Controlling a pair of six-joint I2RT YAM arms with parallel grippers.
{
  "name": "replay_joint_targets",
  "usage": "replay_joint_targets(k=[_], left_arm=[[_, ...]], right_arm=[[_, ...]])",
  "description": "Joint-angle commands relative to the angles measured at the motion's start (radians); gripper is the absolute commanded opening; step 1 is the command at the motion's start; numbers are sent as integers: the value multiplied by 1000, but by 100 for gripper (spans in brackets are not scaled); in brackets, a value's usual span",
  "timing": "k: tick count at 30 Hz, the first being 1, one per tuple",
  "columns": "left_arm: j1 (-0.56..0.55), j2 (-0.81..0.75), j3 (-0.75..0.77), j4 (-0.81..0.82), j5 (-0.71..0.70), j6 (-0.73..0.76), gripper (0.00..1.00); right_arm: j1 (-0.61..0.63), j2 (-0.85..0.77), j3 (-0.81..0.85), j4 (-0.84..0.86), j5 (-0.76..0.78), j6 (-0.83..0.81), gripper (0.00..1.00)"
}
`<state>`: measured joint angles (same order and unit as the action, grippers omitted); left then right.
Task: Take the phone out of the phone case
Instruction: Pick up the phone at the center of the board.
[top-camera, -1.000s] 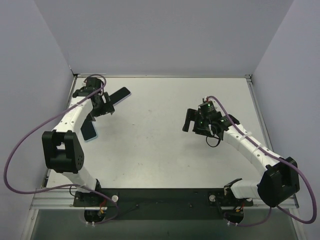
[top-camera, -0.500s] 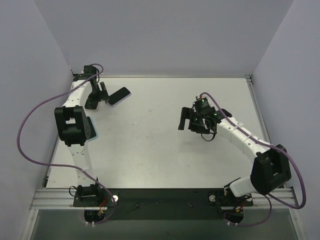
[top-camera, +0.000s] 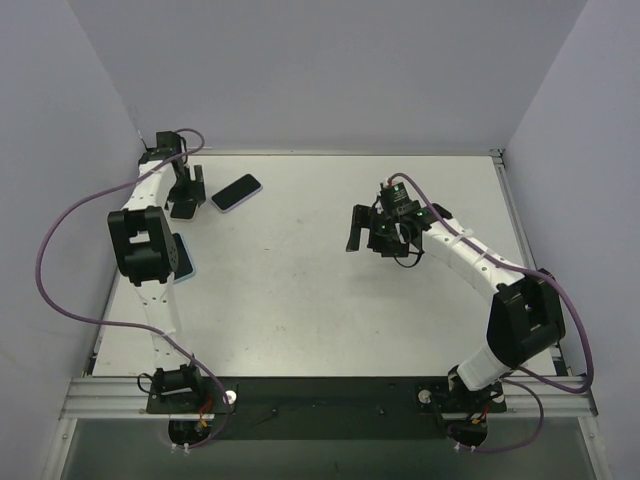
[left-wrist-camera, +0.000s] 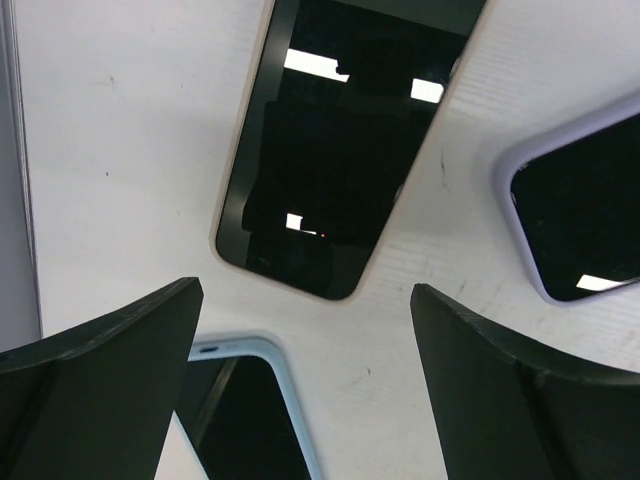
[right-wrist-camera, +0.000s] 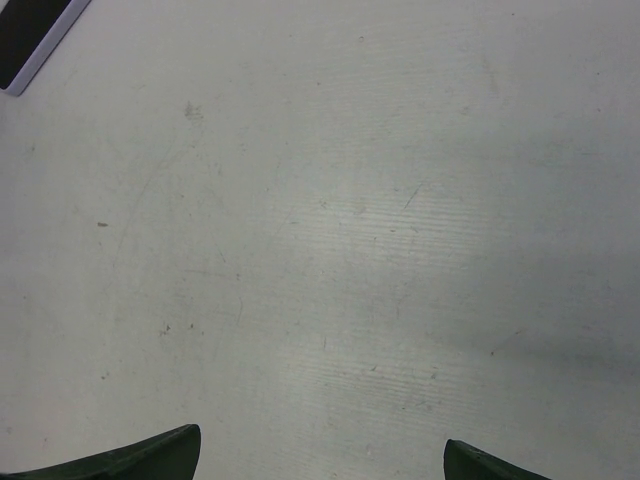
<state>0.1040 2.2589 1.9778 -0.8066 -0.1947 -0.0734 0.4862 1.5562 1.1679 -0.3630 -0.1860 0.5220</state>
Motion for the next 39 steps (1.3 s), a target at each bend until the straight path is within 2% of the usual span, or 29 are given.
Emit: replay_joint_targets(k=[1,14,19,28,30,31,33,36,39], left_arm=[[33,76,88,-40,40,99,97],[40,125,70,1,1,93,97],[45,189,154,-25,23,109,97],[54,269,259,-69,155,116,97],[56,275,270,-77,192,106,93],[56,277,268,-78,195,103,80],[54,274,251,-85,231,84,72],[51,261,216,-88,254,51,61],[46,226,162,-85,261,18,55]], right_arm=[[6,8,41,-34,-26,-8,98],[5,38,42,-39,-33,-4,98],[5,51,50,-39,-40,3,98],[5,85,62,-33,-44,21,98],[6,93,68,-33,-44,21,98],[6,93,70,-33,-46,21,97],[6,94,75,-31,-44,27,97],[5,100,78,-28,-44,36,96],[6,96,78,-28,-50,39,96]])
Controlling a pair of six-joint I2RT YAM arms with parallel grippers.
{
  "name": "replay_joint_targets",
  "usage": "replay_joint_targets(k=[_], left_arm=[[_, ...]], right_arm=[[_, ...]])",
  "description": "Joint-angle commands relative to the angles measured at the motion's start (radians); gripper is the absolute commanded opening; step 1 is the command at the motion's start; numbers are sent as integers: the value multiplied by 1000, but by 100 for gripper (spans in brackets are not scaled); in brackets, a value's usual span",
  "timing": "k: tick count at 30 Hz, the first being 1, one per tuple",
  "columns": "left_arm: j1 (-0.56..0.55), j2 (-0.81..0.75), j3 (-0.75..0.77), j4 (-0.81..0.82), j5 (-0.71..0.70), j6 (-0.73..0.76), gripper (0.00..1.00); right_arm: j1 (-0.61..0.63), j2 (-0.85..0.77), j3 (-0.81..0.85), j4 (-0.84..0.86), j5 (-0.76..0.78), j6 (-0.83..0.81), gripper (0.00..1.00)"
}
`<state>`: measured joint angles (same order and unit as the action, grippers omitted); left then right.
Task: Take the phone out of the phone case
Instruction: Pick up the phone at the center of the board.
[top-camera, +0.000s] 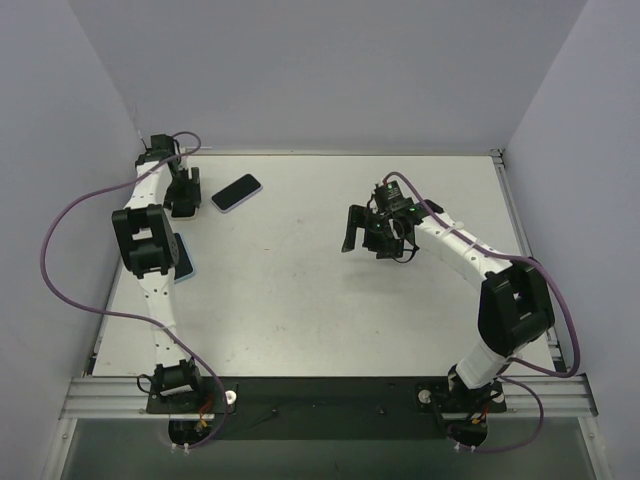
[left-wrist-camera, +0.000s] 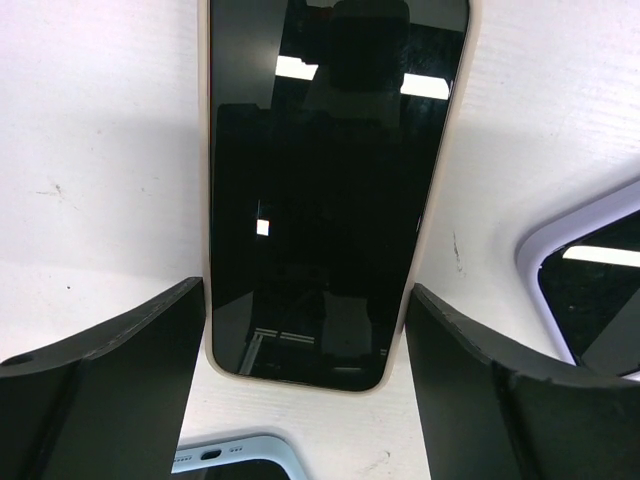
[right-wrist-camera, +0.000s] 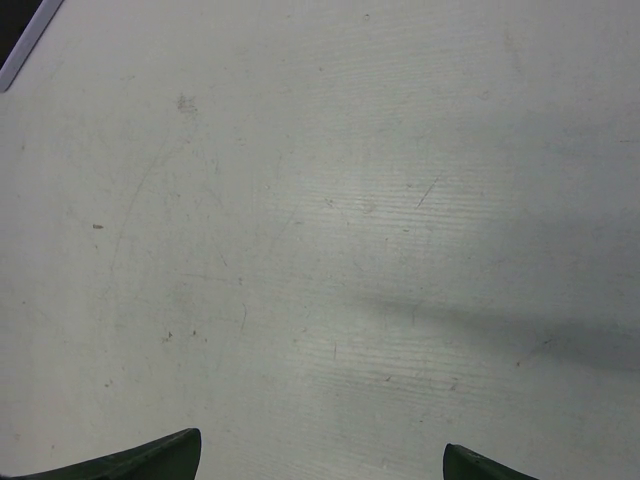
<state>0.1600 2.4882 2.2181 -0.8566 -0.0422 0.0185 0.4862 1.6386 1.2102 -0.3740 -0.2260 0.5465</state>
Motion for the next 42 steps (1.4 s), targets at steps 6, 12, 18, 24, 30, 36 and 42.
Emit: replay_joint_targets(k=[6,12,18,24,30,36,42], left_arm=[[-25,-165,-207,-1,91,-218,29],[-34,-411,-497,143,149,-321,23],[-72,-598,-713,177,206,-377,0],[-233,-773,-946,231,197,-436,0],[-419,-877,-1087,278,234,-532,0],[-582,-940,-1166,335,229,-635,0],[-700,-965,-1209,376,263,-700,0]], right_arm=[[8,-19,8,-3,-13,27,96],[12,-83,-50,18,-18,49,95],[14,-143,-112,32,-15,59,95],[14,-184,-141,35,-24,58,94],[3,-207,-166,32,-36,70,94],[-61,-187,-247,203,-252,153,94],[-81,-140,-343,478,-398,358,92]])
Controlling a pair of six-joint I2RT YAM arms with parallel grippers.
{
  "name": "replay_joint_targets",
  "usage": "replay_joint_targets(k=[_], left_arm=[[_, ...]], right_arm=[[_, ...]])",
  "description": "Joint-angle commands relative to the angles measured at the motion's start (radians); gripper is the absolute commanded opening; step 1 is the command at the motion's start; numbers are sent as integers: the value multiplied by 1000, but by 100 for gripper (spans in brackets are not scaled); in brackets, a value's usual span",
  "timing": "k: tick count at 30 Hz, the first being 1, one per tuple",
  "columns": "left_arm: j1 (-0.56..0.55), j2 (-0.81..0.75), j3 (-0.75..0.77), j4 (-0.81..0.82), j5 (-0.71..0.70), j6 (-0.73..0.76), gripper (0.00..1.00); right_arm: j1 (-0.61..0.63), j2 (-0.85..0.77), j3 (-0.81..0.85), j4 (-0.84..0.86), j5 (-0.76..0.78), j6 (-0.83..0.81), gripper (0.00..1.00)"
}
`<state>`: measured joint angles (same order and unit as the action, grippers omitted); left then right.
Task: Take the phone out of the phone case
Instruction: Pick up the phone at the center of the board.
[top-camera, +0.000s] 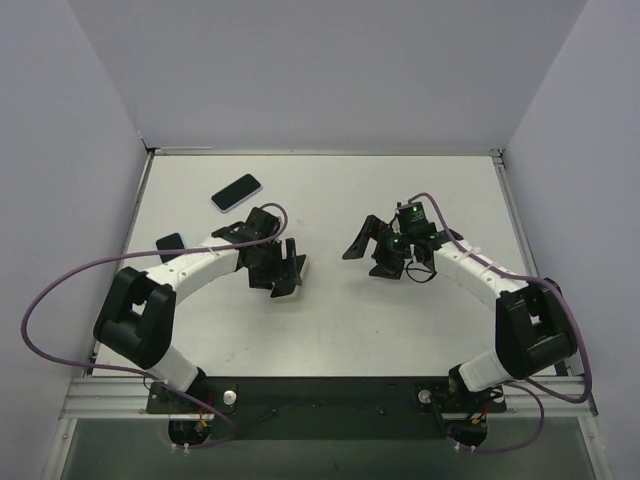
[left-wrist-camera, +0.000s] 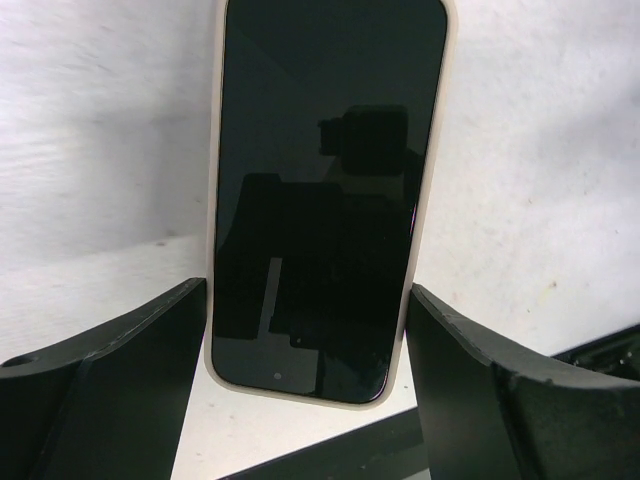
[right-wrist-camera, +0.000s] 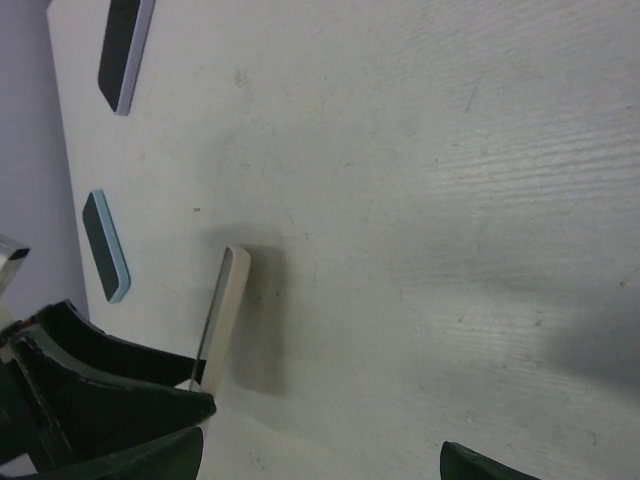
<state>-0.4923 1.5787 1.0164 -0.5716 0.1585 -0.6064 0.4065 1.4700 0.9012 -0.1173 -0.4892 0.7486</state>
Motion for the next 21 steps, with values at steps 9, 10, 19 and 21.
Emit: replay_joint_targets(k=[9,10,19,21], left_arm=[[-112,-39,-32,157,118,-101,0],[-115,-39,-32,164,128,-101,0],[-127,-37,-27,180,147,-96,0],[-129,-37,-24,179,147,-90,0]], right_arm=[[60,237,-22,450,-235,299,89],[67,248,-16,459,-233,308,88],[130,354,13,547,-230,412,54],[147,381,28,588,-245,434,42]])
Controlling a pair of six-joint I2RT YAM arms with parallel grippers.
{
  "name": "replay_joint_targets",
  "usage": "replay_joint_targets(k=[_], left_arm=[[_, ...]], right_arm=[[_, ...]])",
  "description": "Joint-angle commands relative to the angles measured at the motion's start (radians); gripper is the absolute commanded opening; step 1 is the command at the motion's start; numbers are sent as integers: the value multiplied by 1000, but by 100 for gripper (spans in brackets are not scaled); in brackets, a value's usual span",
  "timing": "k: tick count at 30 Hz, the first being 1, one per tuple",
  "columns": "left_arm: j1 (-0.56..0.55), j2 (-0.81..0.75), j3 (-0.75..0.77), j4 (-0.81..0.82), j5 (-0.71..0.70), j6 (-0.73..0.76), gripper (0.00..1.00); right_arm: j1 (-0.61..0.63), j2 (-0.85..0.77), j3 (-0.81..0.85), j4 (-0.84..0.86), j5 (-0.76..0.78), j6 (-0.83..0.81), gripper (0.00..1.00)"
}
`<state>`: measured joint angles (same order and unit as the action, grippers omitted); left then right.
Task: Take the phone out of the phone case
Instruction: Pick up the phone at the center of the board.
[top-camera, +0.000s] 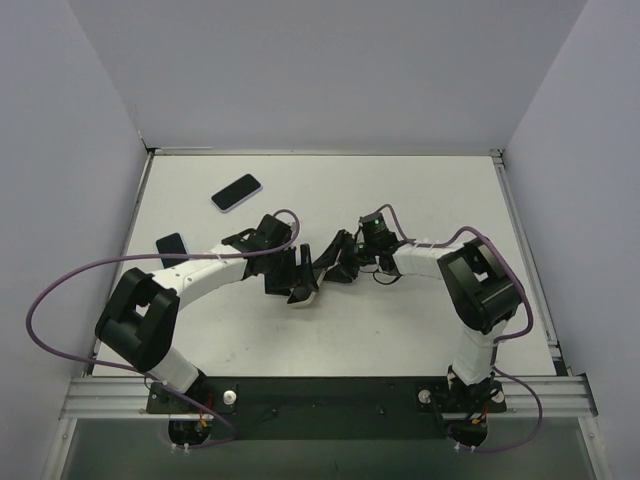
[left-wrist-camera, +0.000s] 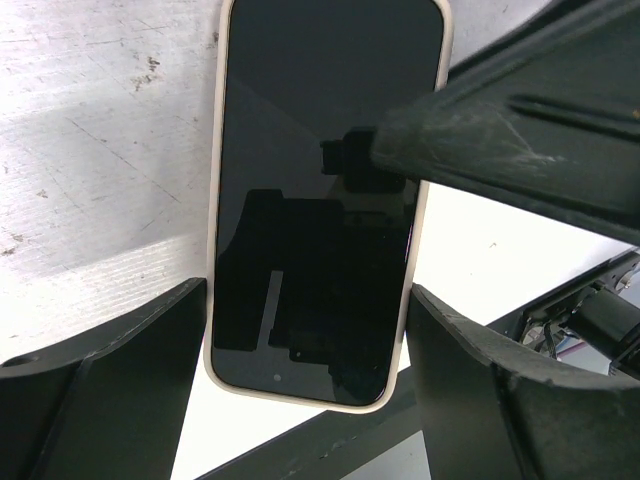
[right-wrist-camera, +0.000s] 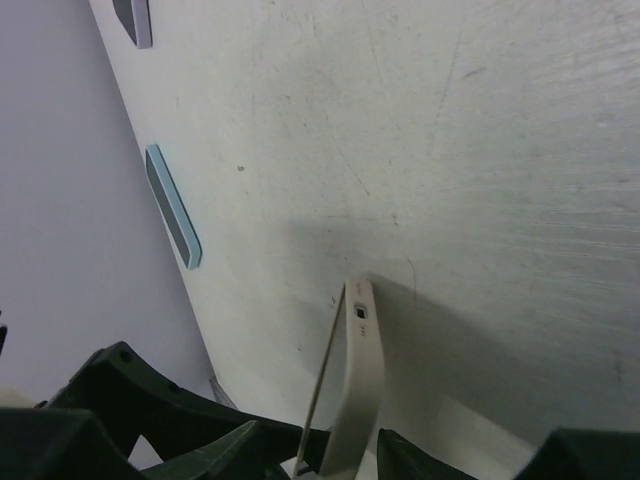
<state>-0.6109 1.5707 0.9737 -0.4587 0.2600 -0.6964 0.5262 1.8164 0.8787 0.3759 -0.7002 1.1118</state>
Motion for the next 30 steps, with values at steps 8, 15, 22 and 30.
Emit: replay_joint_targets(k=[8,15,22,30], left_arm=[[-10,-66,56,23,51,29,31],[8,-221,95,-63,67,75,92],[225,-418,-7,52,131,-79,95],[321,-365,-151,398,505,-268,94]], right_arm=[[23,43,80,141,-77,105,0],[-90,-51,23,279,-189,157,0],[-130,-184,-3,331,-318,94,0],[-127,-249,-72,748,-438,282,0]])
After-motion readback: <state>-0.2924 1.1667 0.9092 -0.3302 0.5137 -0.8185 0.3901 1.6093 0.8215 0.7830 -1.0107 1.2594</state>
